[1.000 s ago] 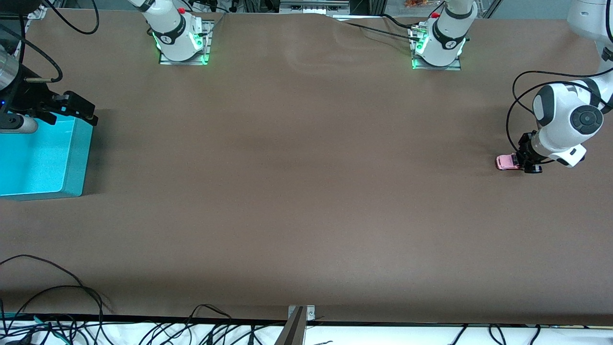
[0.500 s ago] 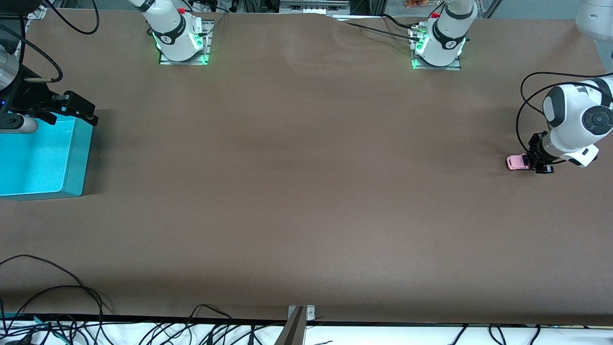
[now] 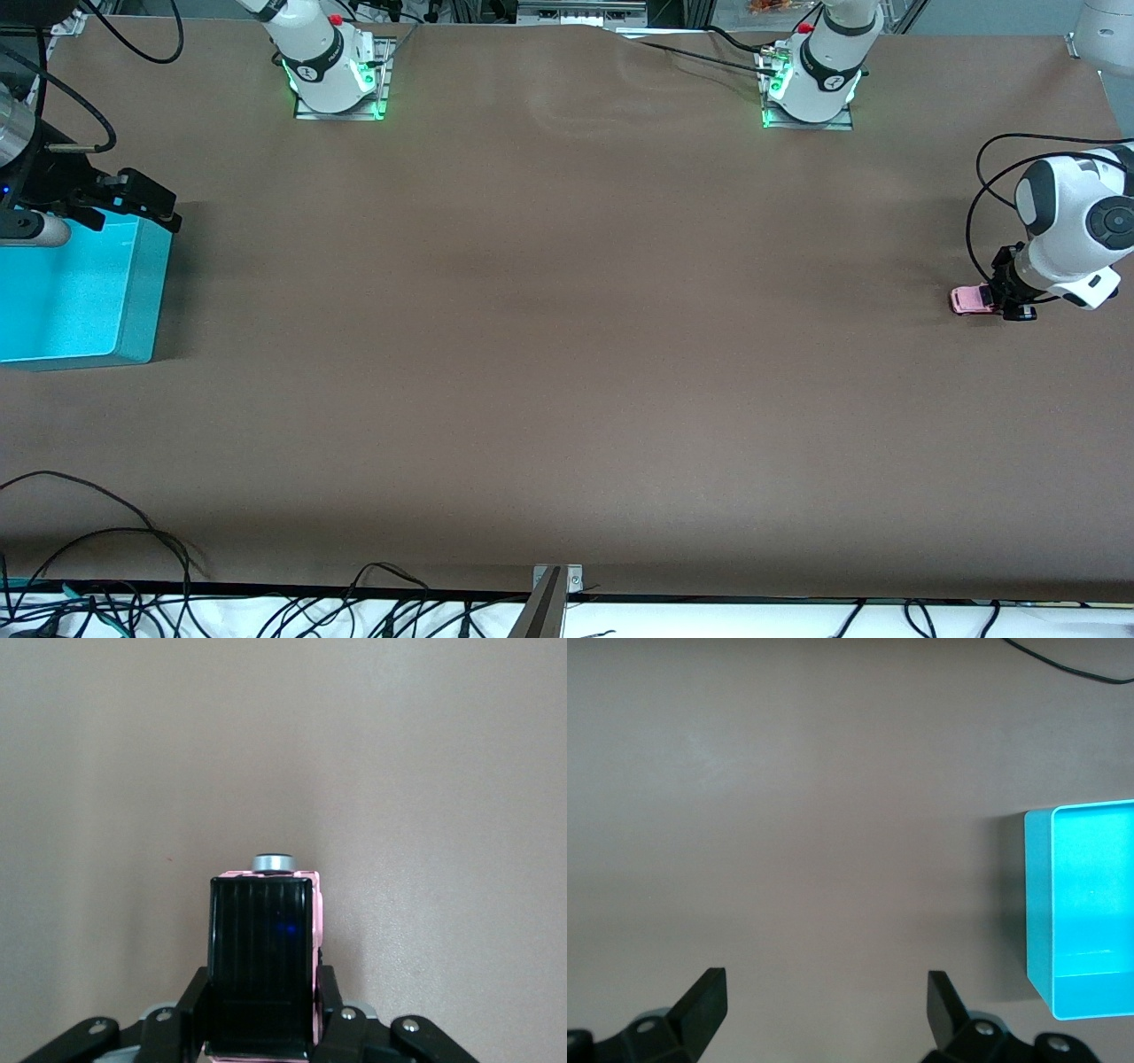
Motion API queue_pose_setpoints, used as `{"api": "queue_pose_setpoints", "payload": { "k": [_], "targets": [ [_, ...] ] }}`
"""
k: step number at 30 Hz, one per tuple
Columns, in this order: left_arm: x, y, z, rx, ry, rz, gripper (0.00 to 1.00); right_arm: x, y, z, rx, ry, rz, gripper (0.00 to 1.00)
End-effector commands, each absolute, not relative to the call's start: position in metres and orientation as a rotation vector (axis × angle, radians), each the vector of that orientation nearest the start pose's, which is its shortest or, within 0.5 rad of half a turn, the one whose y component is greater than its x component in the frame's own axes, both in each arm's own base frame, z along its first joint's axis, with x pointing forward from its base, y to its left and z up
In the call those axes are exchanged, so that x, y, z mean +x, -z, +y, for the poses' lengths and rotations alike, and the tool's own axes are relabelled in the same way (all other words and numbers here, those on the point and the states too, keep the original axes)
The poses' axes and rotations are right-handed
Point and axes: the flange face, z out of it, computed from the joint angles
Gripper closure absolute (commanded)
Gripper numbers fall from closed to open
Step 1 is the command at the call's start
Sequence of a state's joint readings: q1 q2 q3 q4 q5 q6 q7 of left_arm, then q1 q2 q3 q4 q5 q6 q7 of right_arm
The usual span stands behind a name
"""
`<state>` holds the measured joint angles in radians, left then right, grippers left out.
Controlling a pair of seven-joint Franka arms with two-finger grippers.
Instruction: Wind and store pink jeep toy
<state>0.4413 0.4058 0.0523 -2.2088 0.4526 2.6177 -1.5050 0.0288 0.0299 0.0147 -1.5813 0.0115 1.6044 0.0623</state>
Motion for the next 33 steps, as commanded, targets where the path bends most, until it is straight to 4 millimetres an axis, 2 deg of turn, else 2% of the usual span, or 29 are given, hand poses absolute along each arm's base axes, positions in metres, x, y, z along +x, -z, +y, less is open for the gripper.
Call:
{"api": "queue_pose_setpoints", "payload": {
  "k": [1,6,8,11,15,19,24,29,33],
  "targets": [
    [0.486,-0.149,0.26,2.403,-0.144,2.346,0.76,0.566,-0.612,0.028,-3.125,0.008,0.02,0.0],
    [0.49,-0.153,0.262,2.381,-0.162,2.361,0.74,0.566,-0.612,0.028,-3.125,0.008,0.02,0.0],
    [0.49,-0.154,0.262,2.385,-0.164,2.356,0.61,0.566,-0.612,0.028,-3.125,0.006,0.02,0.0],
    [0.491,-0.164,0.263,2.394,-0.185,2.342,0.32,0.566,-0.612,0.028,-3.125,0.006,0.02,0.0],
    [0.493,-0.176,0.261,2.394,-0.205,2.339,0.08,0.566,-0.612,0.028,-3.125,0.006,0.02,0.0],
    [0.493,-0.183,0.258,2.409,-0.198,2.34,0.0,0.566,-0.612,0.028,-3.125,0.006,0.02,0.0],
    [0.494,-0.2,0.258,2.42,-0.214,2.336,0.0,0.566,-0.612,0.028,-3.125,0.008,0.02,0.0],
    [0.493,-0.235,0.254,2.475,-0.199,2.333,0.0,0.566,-0.612,0.028,-3.125,0.008,0.02,0.0],
    [0.494,-0.271,0.238,2.583,-0.196,2.255,0.0,0.566,-0.612,0.028,-3.125,0.008,0.02,0.0]
  ]
}}
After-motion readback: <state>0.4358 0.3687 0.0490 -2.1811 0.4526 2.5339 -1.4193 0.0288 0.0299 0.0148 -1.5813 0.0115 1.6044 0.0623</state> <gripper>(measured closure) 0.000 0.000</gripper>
